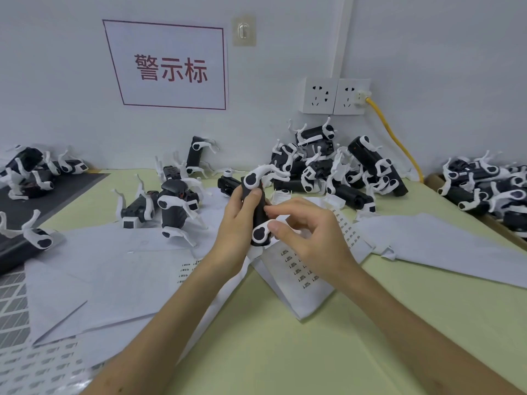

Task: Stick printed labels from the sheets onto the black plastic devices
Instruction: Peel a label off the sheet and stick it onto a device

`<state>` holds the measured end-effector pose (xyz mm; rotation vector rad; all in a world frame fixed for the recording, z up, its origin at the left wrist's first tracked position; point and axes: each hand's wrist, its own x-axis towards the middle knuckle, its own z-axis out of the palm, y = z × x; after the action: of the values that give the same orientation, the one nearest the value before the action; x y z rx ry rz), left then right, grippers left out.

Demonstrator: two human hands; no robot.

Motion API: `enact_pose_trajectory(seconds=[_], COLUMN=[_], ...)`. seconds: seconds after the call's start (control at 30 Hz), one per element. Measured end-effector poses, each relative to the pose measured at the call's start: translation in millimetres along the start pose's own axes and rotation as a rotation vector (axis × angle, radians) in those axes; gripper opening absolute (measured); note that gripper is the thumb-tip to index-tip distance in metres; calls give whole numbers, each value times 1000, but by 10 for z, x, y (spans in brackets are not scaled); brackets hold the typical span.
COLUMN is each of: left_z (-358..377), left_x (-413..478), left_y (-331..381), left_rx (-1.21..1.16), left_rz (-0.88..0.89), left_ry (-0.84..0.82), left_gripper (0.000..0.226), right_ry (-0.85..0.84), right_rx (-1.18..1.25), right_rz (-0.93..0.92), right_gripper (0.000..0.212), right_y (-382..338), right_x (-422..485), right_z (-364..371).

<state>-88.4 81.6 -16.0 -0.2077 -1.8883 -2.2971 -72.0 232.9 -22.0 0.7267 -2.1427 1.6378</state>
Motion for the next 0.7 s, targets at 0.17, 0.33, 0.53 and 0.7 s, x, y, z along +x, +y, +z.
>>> enact_pose_trajectory(seconds=[0.17, 0.33, 0.53, 0.7], left_z=[-16, -52, -56, -71], left_x=[12, 39, 42, 55], left_y=[19, 14, 13, 10], left_rx=[-28, -37, -44, -71], left_rz=[-27, 2, 4, -18], left_ry=[-47, -114, -122, -81], left_gripper=[26, 22, 30, 38], right_ry=[-6, 0, 2, -11], right_rx=[-18, 4, 20, -18], right_rz=[-18, -14, -10, -27], right_gripper=[21, 21, 22, 24], right_y=[29, 23, 24, 29], right_x=[5, 13, 23, -3], right_z=[-1, -24, -16, 21])
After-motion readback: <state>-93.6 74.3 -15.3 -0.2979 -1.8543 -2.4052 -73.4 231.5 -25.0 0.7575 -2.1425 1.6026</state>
